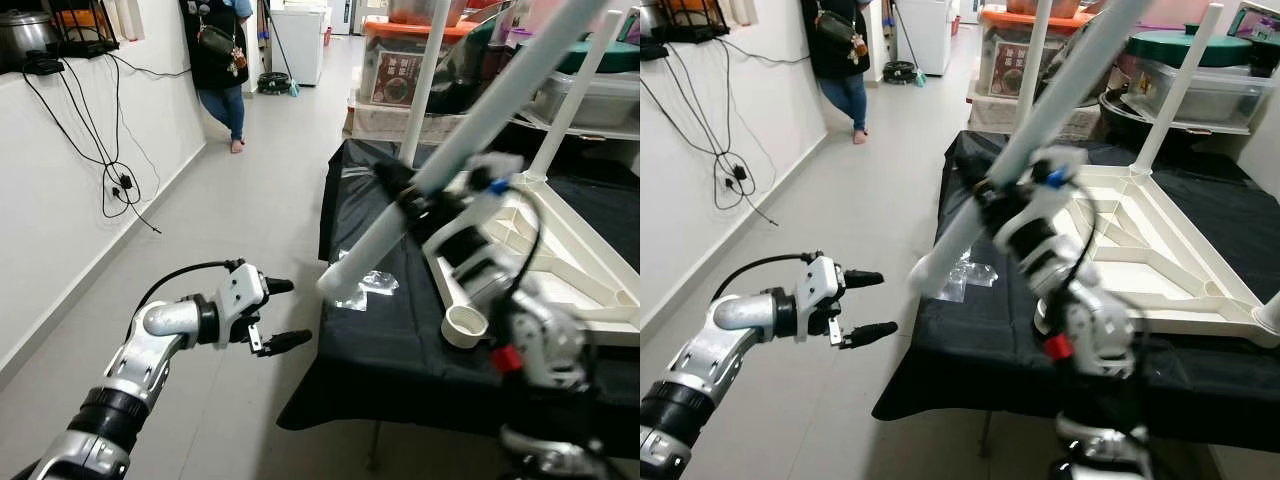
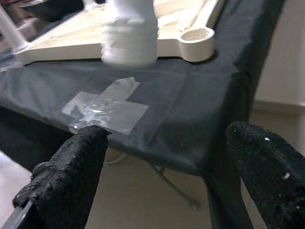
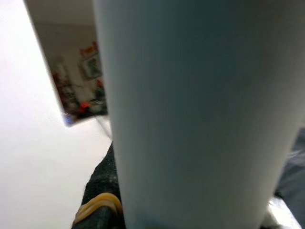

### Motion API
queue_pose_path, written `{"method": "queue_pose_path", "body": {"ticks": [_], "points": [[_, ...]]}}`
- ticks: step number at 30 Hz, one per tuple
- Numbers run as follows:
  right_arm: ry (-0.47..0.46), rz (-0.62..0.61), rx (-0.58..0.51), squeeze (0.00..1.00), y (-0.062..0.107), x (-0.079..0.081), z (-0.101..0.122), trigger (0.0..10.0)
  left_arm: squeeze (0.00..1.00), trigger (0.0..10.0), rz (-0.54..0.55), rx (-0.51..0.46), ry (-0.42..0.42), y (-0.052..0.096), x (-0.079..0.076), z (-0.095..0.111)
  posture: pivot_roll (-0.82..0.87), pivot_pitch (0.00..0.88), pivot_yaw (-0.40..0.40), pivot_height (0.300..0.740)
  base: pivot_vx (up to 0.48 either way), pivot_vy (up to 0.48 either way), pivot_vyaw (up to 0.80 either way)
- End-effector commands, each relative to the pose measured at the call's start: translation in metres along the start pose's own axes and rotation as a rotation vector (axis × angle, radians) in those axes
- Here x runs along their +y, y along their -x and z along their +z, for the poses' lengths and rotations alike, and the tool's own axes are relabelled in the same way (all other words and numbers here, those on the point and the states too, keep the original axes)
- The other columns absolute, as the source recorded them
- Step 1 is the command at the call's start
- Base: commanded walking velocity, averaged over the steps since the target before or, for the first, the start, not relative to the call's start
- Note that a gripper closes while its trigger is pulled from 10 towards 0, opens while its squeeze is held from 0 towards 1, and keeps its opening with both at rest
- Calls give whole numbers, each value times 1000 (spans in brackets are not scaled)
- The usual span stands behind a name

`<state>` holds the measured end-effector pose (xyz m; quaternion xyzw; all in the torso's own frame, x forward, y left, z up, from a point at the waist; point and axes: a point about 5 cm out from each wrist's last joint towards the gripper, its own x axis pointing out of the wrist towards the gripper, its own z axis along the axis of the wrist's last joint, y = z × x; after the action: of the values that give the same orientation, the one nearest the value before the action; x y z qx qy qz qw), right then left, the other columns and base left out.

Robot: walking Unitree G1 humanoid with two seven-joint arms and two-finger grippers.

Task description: Building children table

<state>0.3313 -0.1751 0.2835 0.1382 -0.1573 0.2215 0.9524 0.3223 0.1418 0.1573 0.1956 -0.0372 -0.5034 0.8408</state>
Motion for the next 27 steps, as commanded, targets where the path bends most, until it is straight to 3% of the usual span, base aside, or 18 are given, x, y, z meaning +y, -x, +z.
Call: {"method": "queue_pose_path", "body": {"ticks": [1,2,3,5,8,13,17,27], "points": [[60,-33,-5,0,2,-17,8,0,0,10000,38,-6,21,5,-2,0,36,0,-55,740,0,0,0],[60,-33,-5,0,2,-17,8,0,0,10000,38,-6,21,5,-2,0,36,0,-55,740,0,0,0],[116,-34,18,0,6,-27,14,0,0,10000,66,-13,46,7,-6,-3,36,0,-58,740,0,0,0],[116,-34,18,0,6,-27,14,0,0,10000,66,-13,46,7,-6,-3,36,0,-58,740,0,0,0],[240,45,113,0,19,-45,16,0,0,10000,165,-22,118,11,-18,-12,36,0,-64,740,0,0,0],[272,86,149,0,24,-51,14,0,0,10000,227,-22,152,14,-20,-16,37,0,-67,740,0,0,0],[304,104,201,0,32,-66,15,0,0,10000,330,-14,209,21,-31,-25,49,0,-80,740,0,0,0],[359,57,248,0,37,-92,19,0,0,10000,374,10,222,27,-34,-28,55,0,-83,740,0,0,0]]}}
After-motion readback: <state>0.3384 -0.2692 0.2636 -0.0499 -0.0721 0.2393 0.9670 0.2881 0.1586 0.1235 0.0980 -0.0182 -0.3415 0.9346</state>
